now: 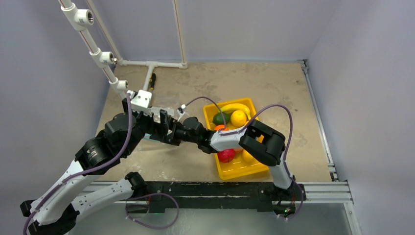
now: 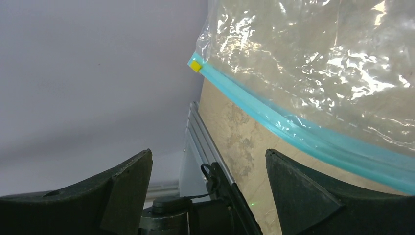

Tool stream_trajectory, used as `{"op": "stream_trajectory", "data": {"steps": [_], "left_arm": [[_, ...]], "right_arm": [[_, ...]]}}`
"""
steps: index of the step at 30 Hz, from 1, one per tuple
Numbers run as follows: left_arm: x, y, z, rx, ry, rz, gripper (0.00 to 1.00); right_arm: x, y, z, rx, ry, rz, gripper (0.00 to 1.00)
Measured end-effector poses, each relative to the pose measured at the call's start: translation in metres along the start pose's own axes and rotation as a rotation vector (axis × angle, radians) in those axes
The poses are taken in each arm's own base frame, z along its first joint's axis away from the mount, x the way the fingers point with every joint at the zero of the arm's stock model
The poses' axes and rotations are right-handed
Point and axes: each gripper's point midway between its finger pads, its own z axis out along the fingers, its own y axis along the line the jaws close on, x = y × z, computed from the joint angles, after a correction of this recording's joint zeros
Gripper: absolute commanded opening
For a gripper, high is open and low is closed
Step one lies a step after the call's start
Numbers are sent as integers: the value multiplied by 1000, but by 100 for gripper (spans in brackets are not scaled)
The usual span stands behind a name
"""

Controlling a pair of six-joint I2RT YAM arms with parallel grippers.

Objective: Place the food in the zip-top bag and seal the zipper
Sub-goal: Pick up the zipper food storage bag at the center of the board.

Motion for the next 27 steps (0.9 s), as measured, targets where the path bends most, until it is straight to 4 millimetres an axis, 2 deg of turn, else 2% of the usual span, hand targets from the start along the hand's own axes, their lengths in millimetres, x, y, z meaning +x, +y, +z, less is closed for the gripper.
{"op": "stream_trajectory", "data": {"steps": [12,18,27], "left_arm": [[3,0,0,-1,11,6,96],[3,0,1,-2,15,9,96],[6,-2,5,-4,30,17,95]], "right_arm": [[-9,-16,10,79,-53,70,91],[-23,-21,16,126,-120,89,93],[-59,-47,11,216,-243,130,92]]}}
